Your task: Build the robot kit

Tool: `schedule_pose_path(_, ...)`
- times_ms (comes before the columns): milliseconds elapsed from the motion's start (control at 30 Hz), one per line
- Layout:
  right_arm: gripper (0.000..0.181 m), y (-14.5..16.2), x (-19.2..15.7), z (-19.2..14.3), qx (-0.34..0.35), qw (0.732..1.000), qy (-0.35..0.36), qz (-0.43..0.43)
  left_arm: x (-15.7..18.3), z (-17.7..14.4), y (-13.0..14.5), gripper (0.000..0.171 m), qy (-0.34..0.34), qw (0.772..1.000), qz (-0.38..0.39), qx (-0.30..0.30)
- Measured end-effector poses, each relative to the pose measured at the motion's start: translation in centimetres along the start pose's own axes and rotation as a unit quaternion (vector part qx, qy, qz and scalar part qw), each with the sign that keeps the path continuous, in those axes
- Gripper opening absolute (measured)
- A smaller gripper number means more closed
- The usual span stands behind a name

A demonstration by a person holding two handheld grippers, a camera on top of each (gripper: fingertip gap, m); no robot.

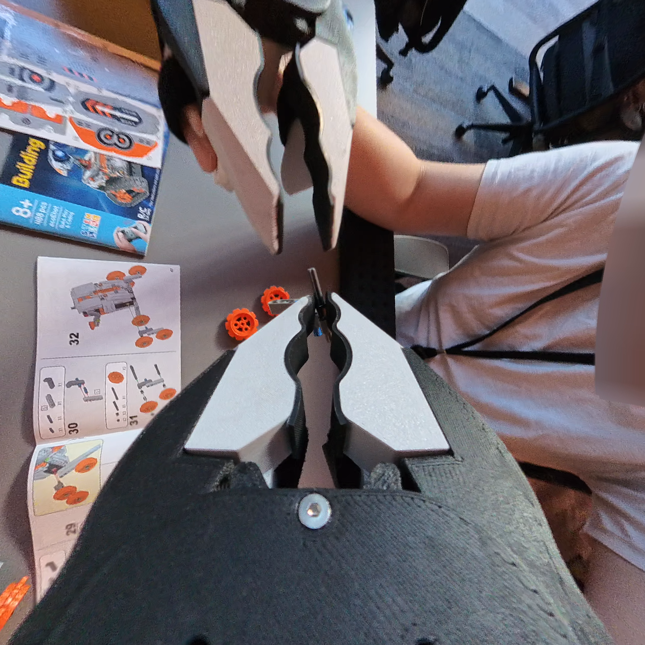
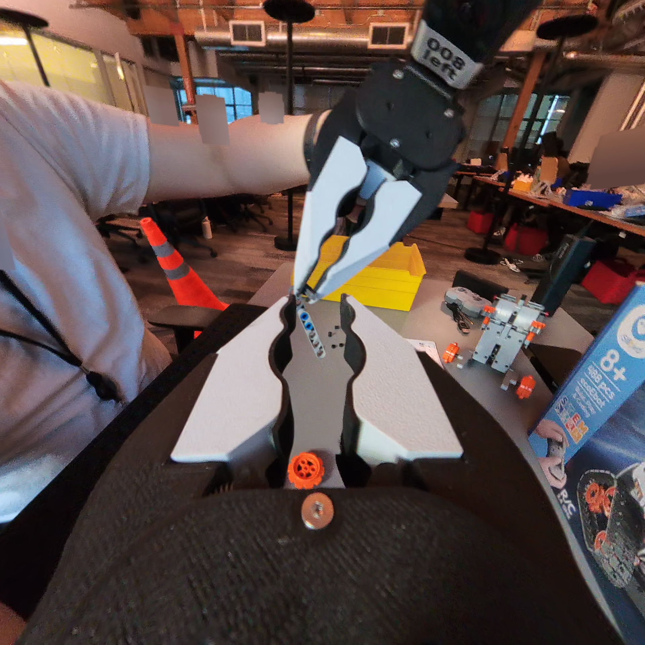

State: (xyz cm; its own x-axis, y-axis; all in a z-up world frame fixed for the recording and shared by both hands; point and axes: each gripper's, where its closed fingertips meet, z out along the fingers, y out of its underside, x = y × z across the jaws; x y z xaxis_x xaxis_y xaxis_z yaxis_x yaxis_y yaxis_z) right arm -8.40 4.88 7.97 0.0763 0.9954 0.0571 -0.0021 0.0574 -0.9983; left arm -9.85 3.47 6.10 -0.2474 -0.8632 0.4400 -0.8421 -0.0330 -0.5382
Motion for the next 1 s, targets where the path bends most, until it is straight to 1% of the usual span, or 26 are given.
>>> schedule_pose_path(33,0.021,-0.1,-0.5,0.0,-0.007,1.000,-0.006,-0.009,0.1,0.2,0.3,0.003,0.000,1.000,0.002,-0.015)
schedule_pose_path(67,0.019,0.3,-0.6,0.2,-0.029,0.999,0.001,-0.018,0.1,0.4,0.6,0.003,-0.002,1.000,0.002,-0.027)
schedule_pose_path(100,0.020,0.9,-0.7,0.5,-0.057,0.998,0.006,-0.029,0.3,0.6,0.8,0.003,0.001,0.999,0.003,-0.036)
schedule_pose_path(133,0.020,1.1,-1.2,0.9,-0.067,0.997,-0.004,-0.037,0.4,0.8,0.9,0.003,0.004,0.999,0.004,-0.042)
schedule_pose_path(233,0.015,1.1,-1.8,1.6,-0.070,0.996,-0.021,-0.043,0.9,1.3,0.9,0.003,0.009,0.998,0.011,-0.053)
schedule_pose_path(300,0.004,1.1,-2.2,1.8,-0.069,0.996,-0.036,-0.044,1.0,1.4,0.7,0.003,0.009,0.998,0.014,-0.056)
schedule_pose_path(400,0.004,1.2,-2.5,1.9,-0.073,0.995,-0.043,-0.049,1.1,1.5,0.6,0.003,0.012,0.998,0.016,-0.062)
schedule_pose_path(533,0.008,1.5,-2.5,1.7,-0.088,0.994,-0.042,-0.047,1.4,1.6,0.5,0.003,0.021,0.997,0.019,-0.066)
schedule_pose_path(667,0.005,0.7,-2.9,1.4,-0.064,0.995,-0.050,-0.050,1.6,1.7,0.4,0.003,0.024,0.997,0.023,-0.069)
schedule_pose_path(733,0.010,0.9,-2.9,1.5,-0.071,0.995,-0.048,-0.051,1.8,1.8,0.3,0.003,0.030,0.997,0.023,-0.068)
schedule_pose_path(833,0.011,1.0,-3.0,1.7,-0.070,0.995,-0.053,-0.049,2.0,1.7,0.4,0.003,0.030,0.997,0.028,-0.071)
schedule_pose_path(867,0.009,1.0,-3.0,1.7,-0.070,0.995,-0.053,-0.047,2.0,1.7,0.4,0.003,0.028,0.997,0.029,-0.072)
schedule_pose_path(900,0.003,1.0,-3.2,1.7,-0.070,0.995,-0.063,-0.045,1.9,1.6,0.4,0.003,0.026,0.997,0.029,-0.071)
schedule_pose_path(1000,0.005,0.9,-3.2,1.8,-0.065,0.995,-0.062,-0.040,2.1,1.6,0.3,0.002,0.030,0.997,0.026,-0.064)
